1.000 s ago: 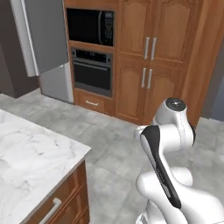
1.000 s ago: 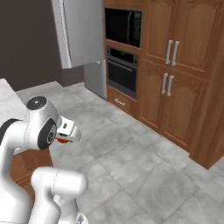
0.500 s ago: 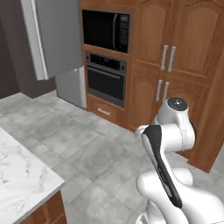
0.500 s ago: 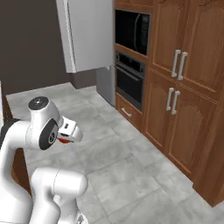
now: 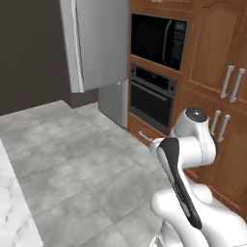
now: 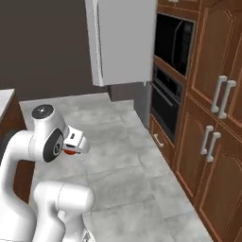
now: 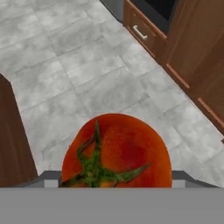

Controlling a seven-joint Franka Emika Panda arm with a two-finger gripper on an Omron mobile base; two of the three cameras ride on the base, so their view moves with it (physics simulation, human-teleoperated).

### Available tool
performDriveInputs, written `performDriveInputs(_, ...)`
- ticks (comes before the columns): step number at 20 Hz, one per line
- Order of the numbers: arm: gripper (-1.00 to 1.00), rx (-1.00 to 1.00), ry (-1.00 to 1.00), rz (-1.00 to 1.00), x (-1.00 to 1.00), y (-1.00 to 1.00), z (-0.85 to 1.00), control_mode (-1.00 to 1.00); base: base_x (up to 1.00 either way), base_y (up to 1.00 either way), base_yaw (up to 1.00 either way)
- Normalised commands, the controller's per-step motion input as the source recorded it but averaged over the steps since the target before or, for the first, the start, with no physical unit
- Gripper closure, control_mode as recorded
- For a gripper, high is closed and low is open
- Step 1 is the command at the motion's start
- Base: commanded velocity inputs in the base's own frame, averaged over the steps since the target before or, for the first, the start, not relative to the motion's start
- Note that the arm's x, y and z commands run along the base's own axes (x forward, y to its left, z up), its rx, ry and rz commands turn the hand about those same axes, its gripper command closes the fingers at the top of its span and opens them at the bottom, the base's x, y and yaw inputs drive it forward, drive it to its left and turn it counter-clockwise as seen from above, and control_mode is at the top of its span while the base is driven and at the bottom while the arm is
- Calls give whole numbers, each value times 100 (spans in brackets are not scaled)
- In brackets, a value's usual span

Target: Place the tomato and corn inside the fridge drawer. Close the drawer after placing the vegetables.

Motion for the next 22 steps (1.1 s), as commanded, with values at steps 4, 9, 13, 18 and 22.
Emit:
performDriveInputs(4, 100, 0, 0, 0, 0, 0, 0, 100, 100, -27, 49)
performDriveInputs(9, 100, 0, 0, 0, 0, 0, 0, 100, 100, -17, 51)
performDriveInputs(13, 100, 0, 0, 0, 0, 0, 0, 100, 100, -6, 47)
performDriveInputs(18, 100, 0, 0, 0, 0, 0, 0, 100, 100, 0, 41)
performDriveInputs(22, 100, 0, 0, 0, 0, 0, 0, 100, 100, 1, 28)
